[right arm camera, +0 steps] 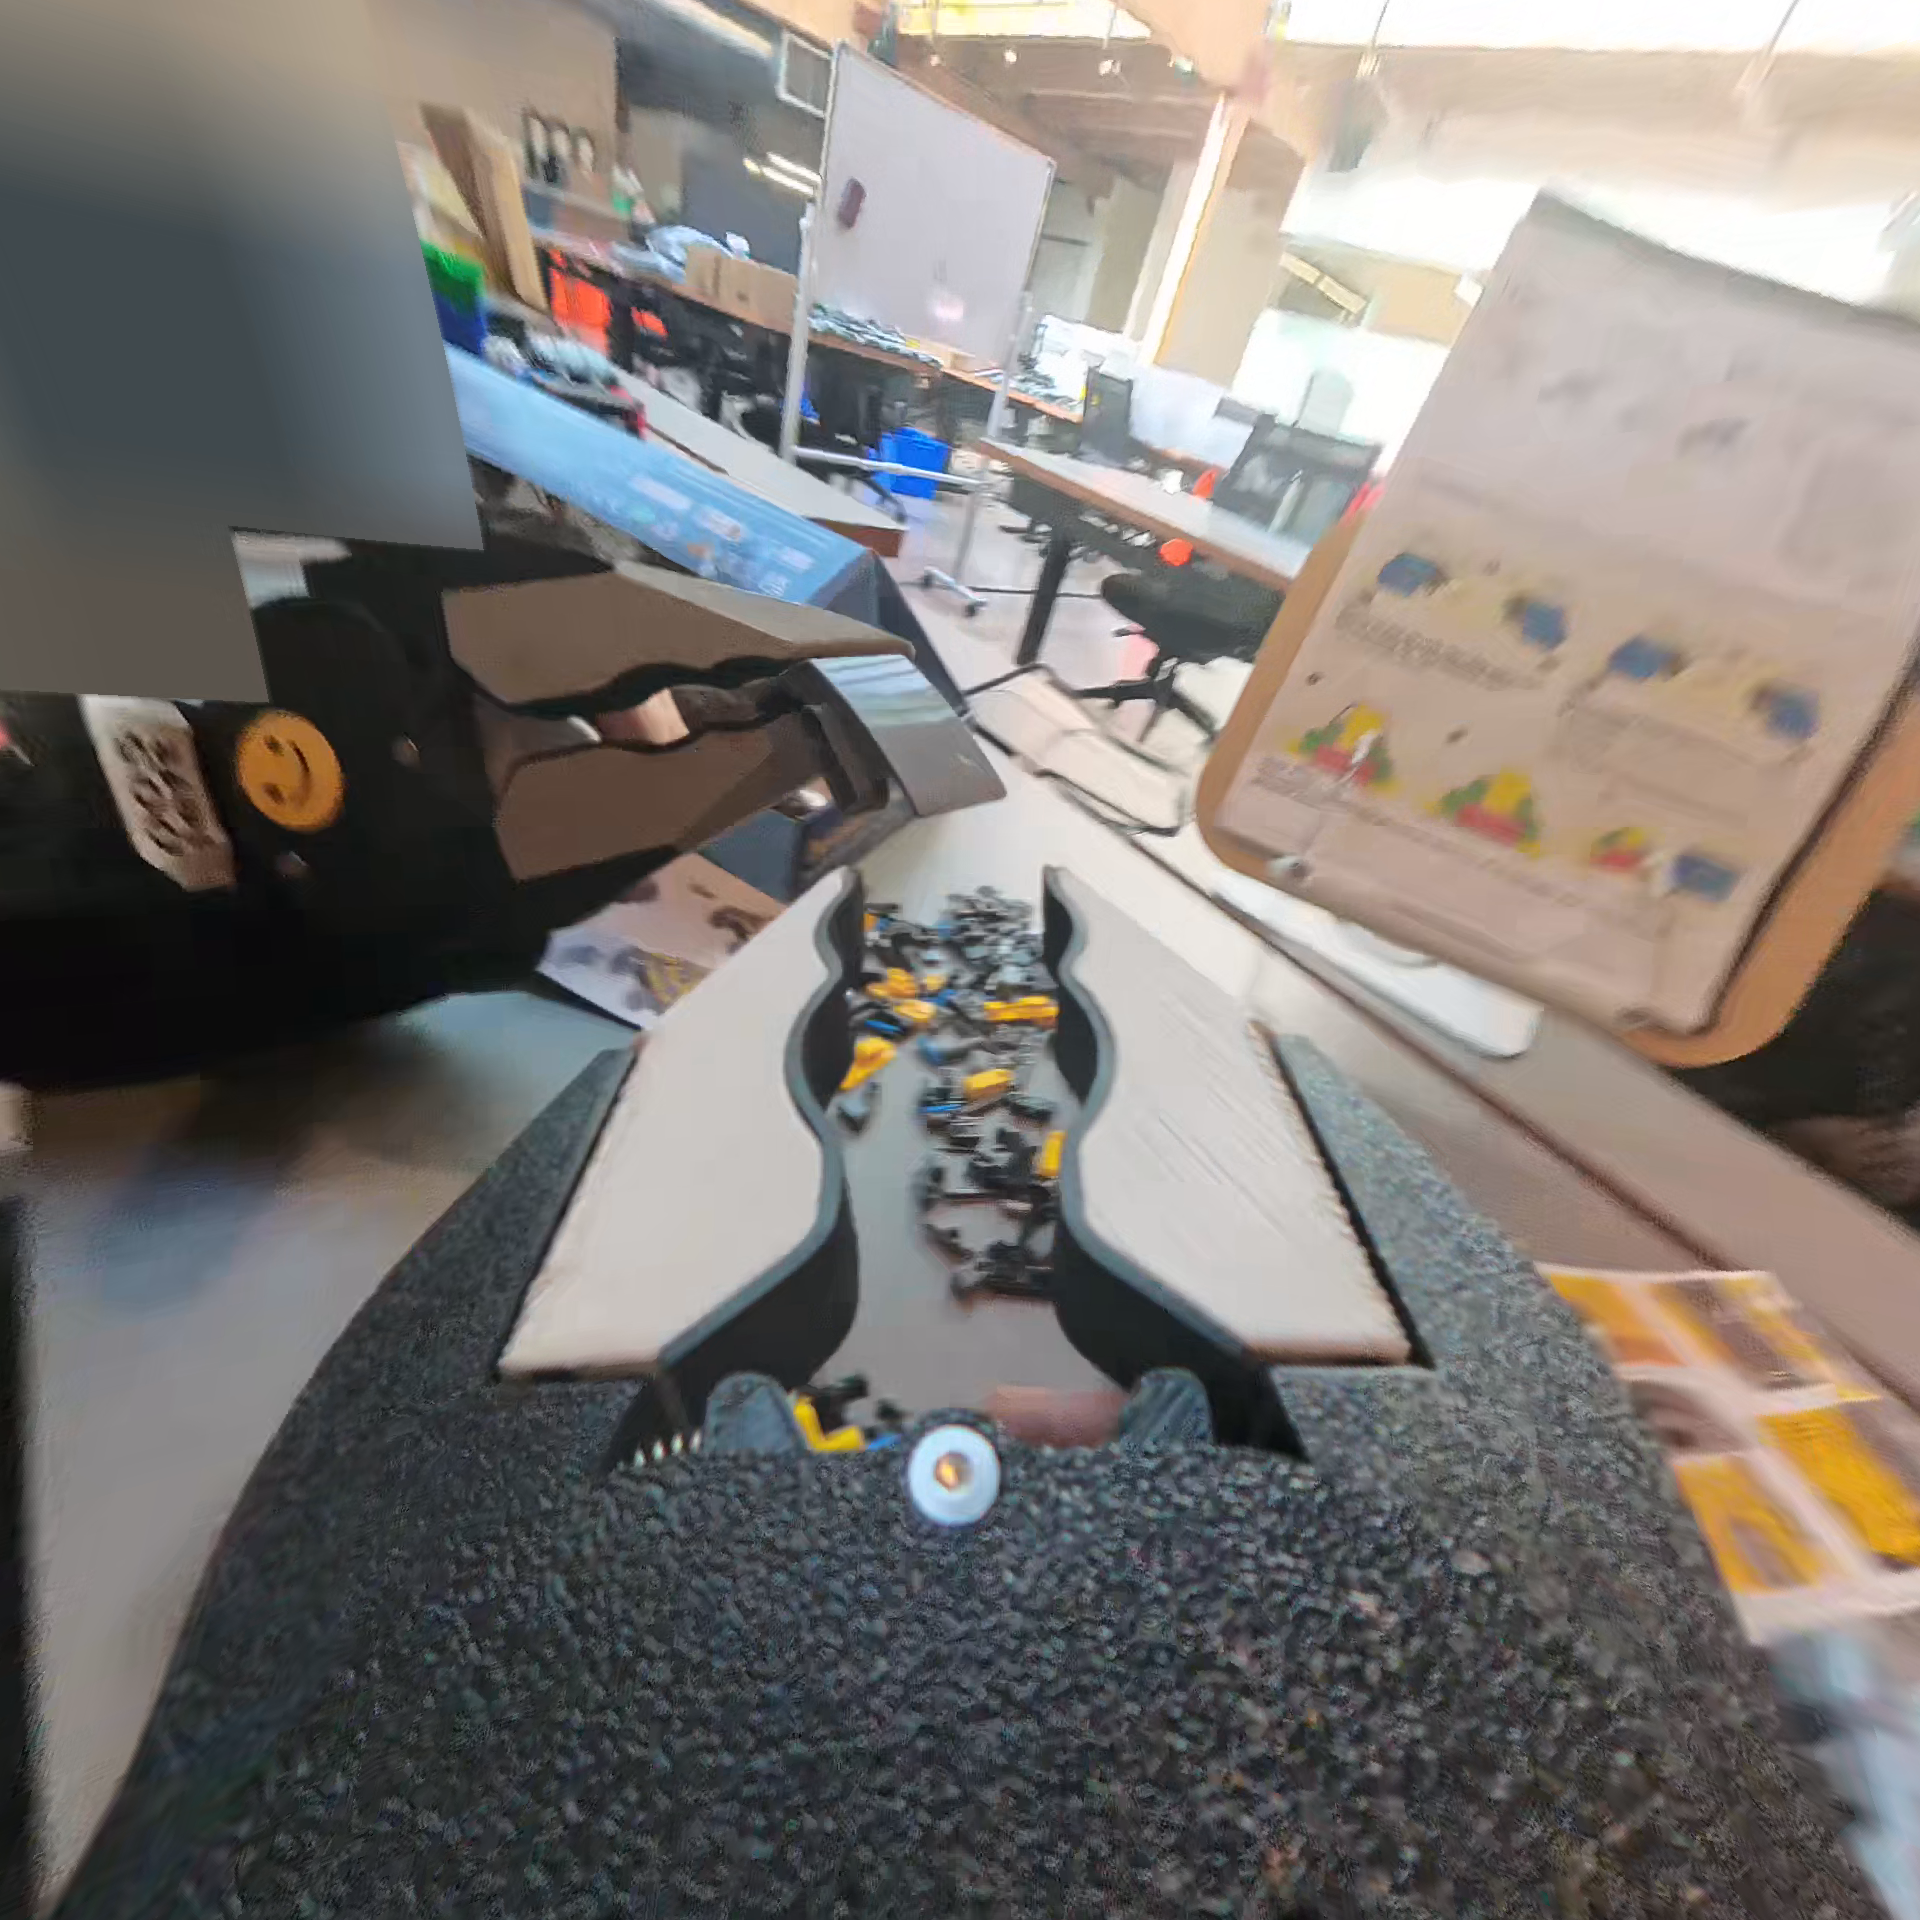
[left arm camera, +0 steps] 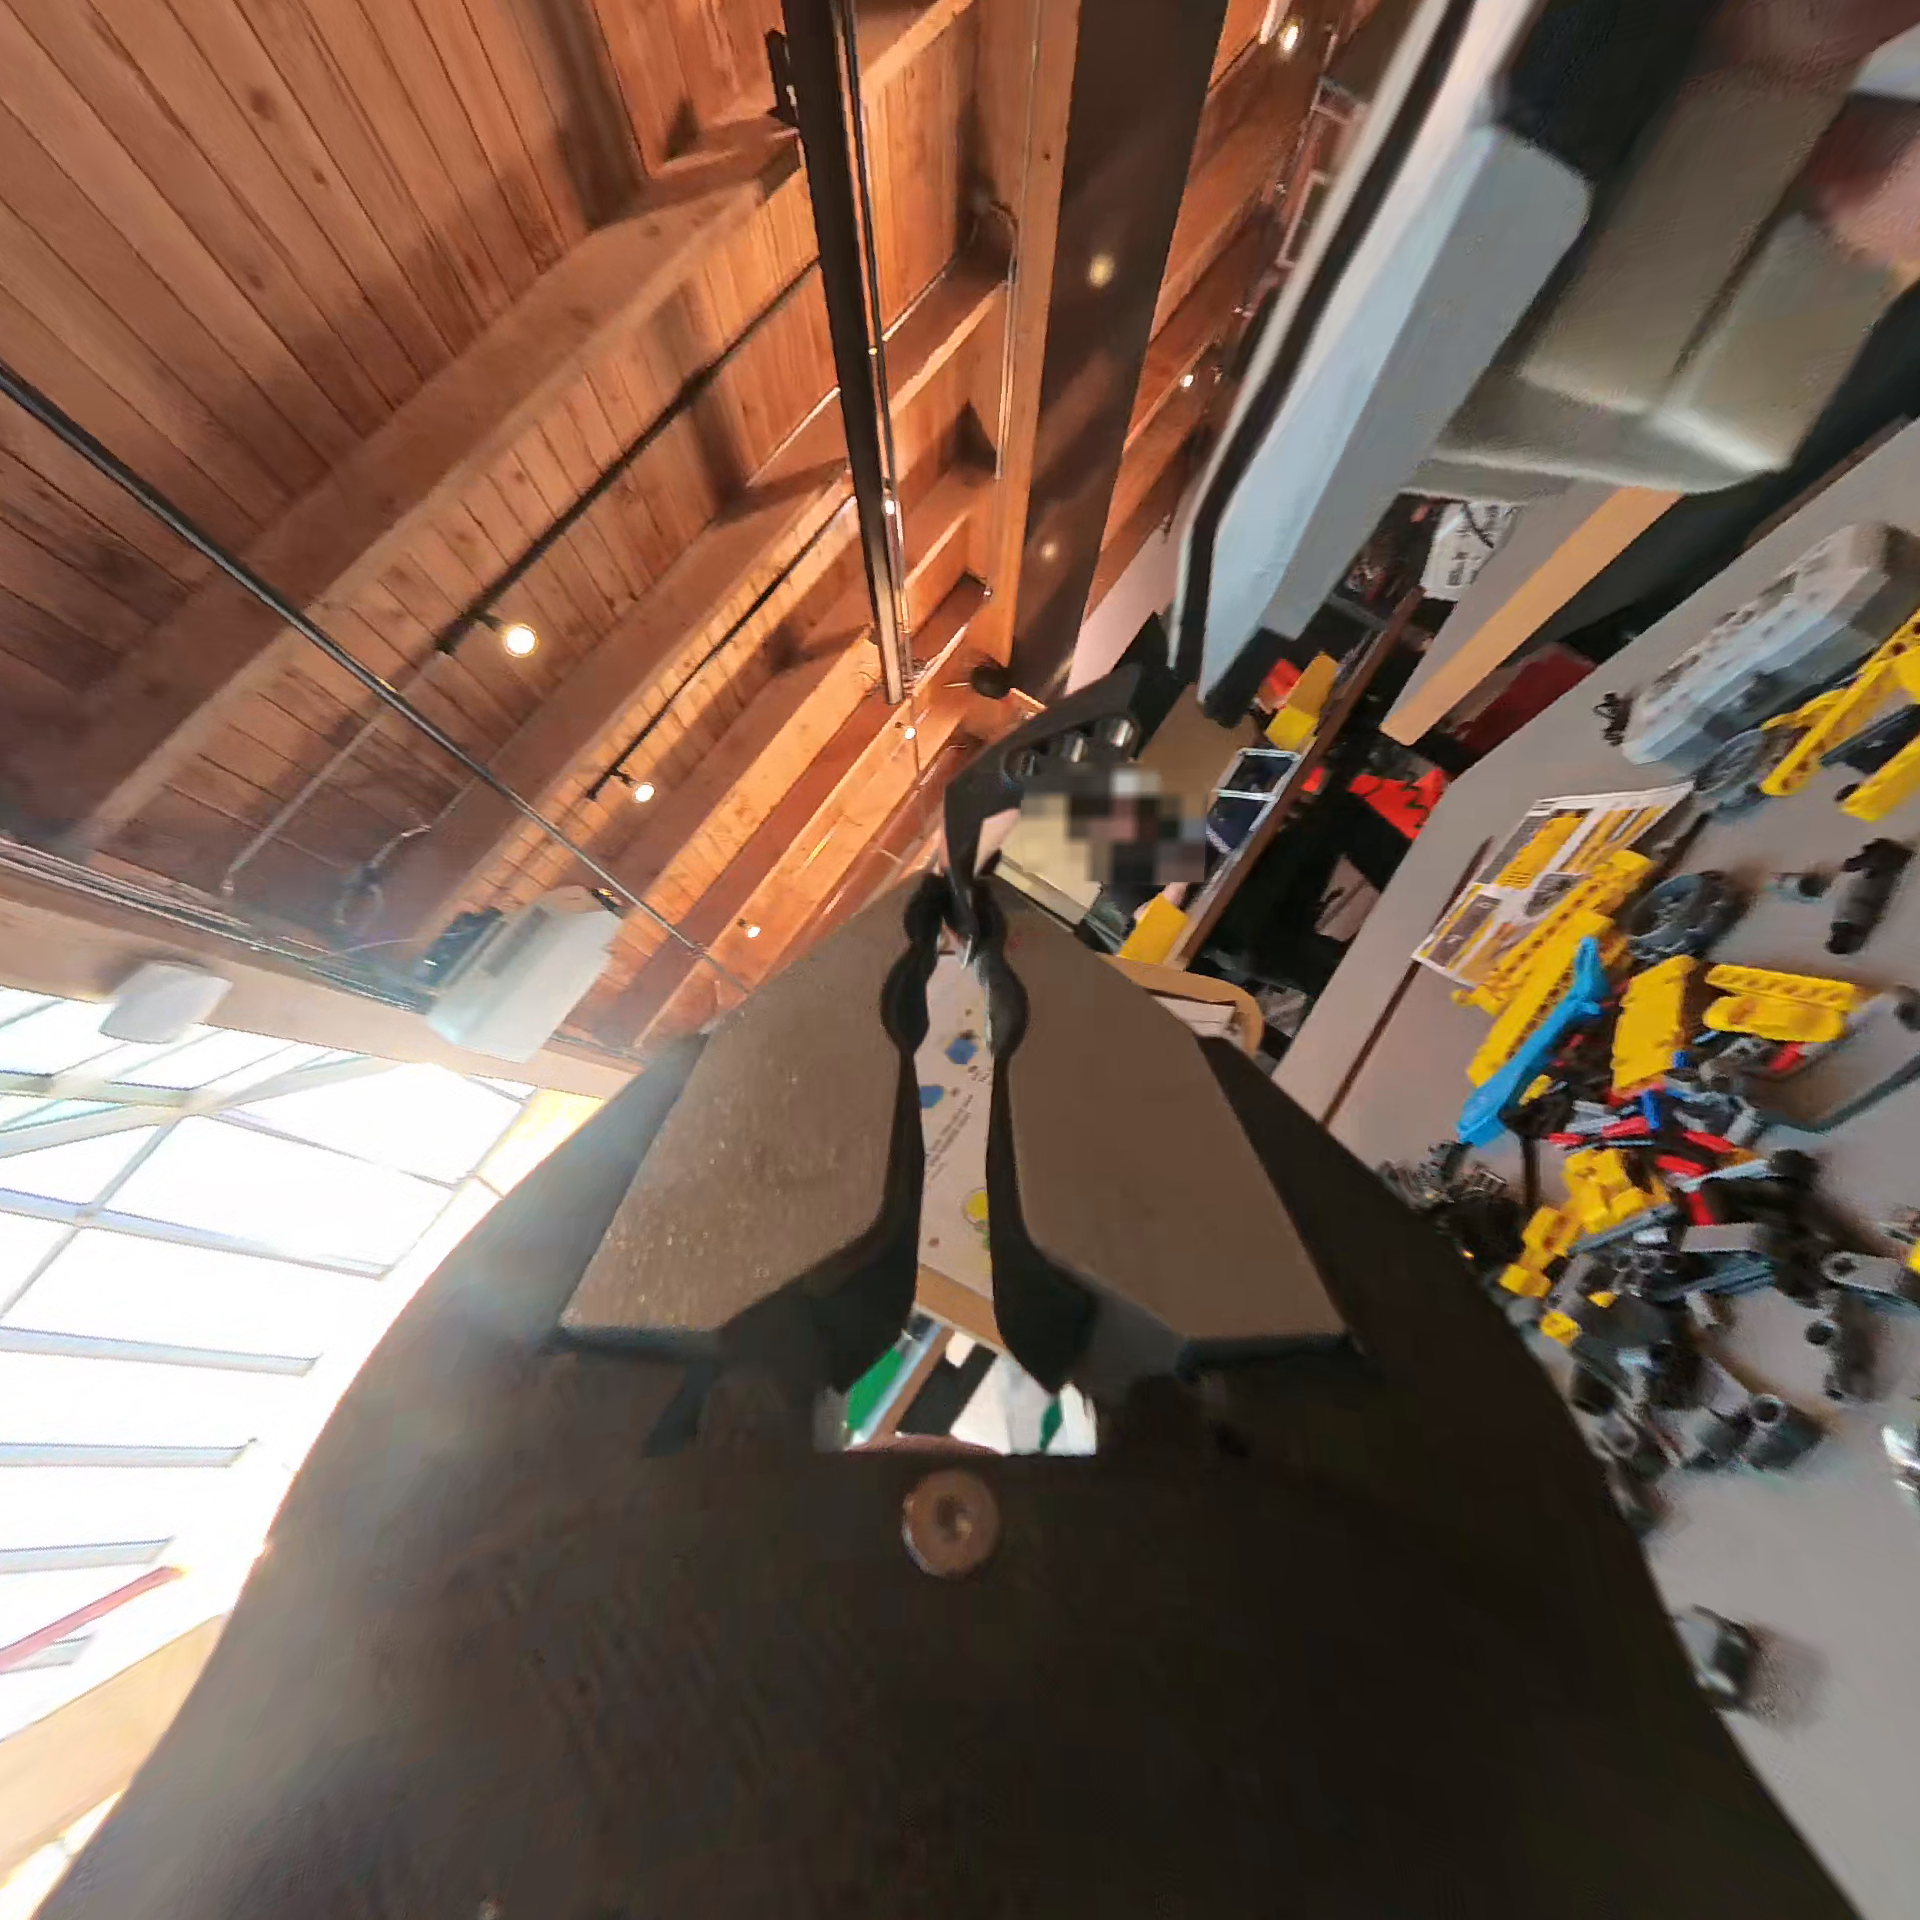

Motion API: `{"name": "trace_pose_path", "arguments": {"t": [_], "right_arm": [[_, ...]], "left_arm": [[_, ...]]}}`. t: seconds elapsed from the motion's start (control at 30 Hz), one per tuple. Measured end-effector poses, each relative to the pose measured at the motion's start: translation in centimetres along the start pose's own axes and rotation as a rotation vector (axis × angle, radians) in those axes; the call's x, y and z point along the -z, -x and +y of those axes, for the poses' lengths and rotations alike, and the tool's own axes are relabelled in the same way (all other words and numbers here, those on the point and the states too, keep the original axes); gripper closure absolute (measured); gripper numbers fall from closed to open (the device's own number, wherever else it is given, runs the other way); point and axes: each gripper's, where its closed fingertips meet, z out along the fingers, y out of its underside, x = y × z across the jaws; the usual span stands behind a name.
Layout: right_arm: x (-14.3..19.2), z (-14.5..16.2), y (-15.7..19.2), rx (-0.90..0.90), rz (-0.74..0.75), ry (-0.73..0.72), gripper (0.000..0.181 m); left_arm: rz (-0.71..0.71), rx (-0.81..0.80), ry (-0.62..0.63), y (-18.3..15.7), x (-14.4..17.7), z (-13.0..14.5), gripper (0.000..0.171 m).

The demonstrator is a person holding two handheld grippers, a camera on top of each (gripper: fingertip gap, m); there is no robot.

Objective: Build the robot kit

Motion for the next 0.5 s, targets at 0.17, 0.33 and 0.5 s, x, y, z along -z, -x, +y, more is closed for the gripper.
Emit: {"name": "trace_pose_path", "arguments": {"t": [0.17, 0.33, 0.5], "right_arm": [[-0.7, -0.5, 1.3, -0.369, -0.155, -0.018, 0.136], [-0.9, -1.7, 1.4, -0.644, -0.314, -0.111, 0.161], [-0.8, -1.7, 1.1, -0.972, -0.481, -0.170, 0.167]], "left_arm": [[-0.035, -0.060, -0.011, 0.1, 0.0, -0.3, 0.171], [-0.053, -0.083, -0.026, 0.2, 0.1, -0.6, 0.171], [-0.055, -0.122, -0.027, 0.1, 0.2, -0.8, 0.171]]}}
